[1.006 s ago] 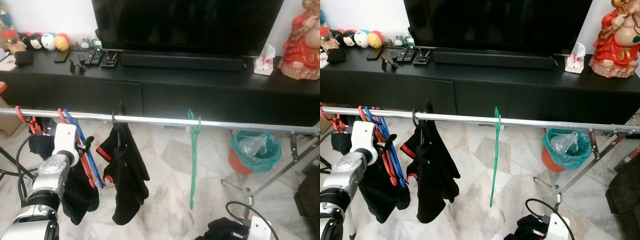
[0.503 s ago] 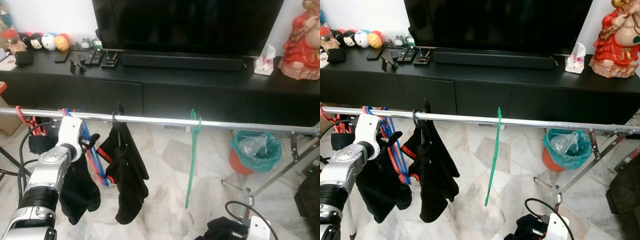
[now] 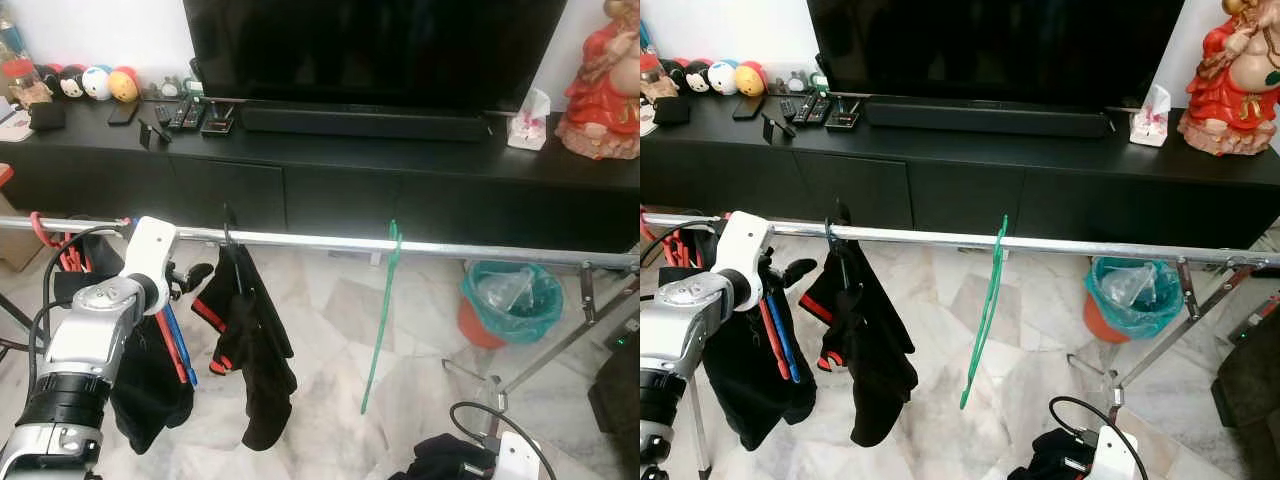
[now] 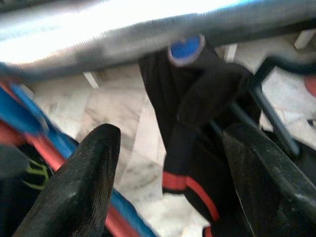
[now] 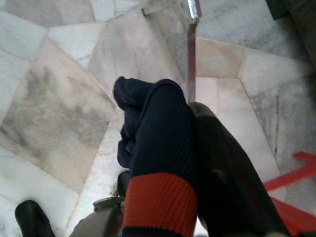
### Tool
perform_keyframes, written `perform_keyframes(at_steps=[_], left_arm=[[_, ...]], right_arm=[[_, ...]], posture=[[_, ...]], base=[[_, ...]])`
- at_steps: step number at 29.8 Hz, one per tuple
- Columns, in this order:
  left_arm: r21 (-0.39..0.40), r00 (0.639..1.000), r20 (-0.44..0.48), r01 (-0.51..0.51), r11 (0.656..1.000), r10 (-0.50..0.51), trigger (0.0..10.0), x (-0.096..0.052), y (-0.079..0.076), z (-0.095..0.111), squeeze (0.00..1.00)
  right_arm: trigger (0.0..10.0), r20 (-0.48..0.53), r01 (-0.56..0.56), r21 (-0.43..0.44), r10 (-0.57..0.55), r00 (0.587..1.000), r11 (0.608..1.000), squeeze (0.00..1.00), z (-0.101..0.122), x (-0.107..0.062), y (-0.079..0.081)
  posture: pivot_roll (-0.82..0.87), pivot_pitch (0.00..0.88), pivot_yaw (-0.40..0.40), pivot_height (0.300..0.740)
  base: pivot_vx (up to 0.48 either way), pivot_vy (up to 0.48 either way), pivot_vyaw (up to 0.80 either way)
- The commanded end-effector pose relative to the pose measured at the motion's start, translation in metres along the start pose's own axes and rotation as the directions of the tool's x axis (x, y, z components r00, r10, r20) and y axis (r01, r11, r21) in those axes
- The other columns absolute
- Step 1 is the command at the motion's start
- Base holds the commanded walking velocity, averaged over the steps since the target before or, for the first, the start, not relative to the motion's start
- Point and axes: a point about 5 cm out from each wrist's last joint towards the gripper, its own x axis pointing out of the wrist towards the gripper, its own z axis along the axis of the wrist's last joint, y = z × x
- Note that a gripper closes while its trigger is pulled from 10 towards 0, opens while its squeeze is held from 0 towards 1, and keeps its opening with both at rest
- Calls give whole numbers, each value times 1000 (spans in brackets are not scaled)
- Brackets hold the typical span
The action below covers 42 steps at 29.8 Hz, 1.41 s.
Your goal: Hang hanger
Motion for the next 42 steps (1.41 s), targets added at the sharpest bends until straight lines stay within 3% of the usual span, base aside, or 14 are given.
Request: perform_keyframes(at_steps=[1, 5, 10, 12, 27, 42], left_arm=[[-15, 999, -38, 16, 1000, -17, 10000, 0, -3, -9, 0], [-27, 996, -92, 2, 1000, -4, 10000, -3, -3, -21, 0], [-103, 983, -102, -164, 981, 154, 10000, -7, 14, -21, 0], [-123, 982, -90, -175, 977, 164, 10000, -7, 15, -19, 0], [-150, 990, -32, -143, 978, 139, 10000, -6, 9, -2, 0], [-175, 991, -62, -125, 977, 116, 10000, 2, 0, -16, 0]], right_arm=[[10000, 5, -7, 4, 7, 1000, 1000, 0, 1, 0, 2], [10000, 3, -9, 5, 9, 1000, 1000, 0, 0, 0, 3], [10000, 0, -14, -10, 14, 1000, 1000, 0, -1, -1, 4], [10000, -1, -18, -12, 18, 1000, 1000, 0, -1, -1, 4], [10000, -1, -17, -9, 17, 1000, 1000, 0, -1, -1, 5], [10000, -5, -17, -9, 17, 1000, 1000, 0, -2, -1, 4]], posture=[[33, 30, 14, 740], [33, 33, 15, 740], [38, 35, 14, 740], [41, 36, 12, 740], [39, 38, 13, 740], [34, 37, 13, 740]], base=[[0, 0, 0], [0, 0, 0], [0, 0, 0], [0, 0, 0], [0, 0, 0], [0, 0, 0]])
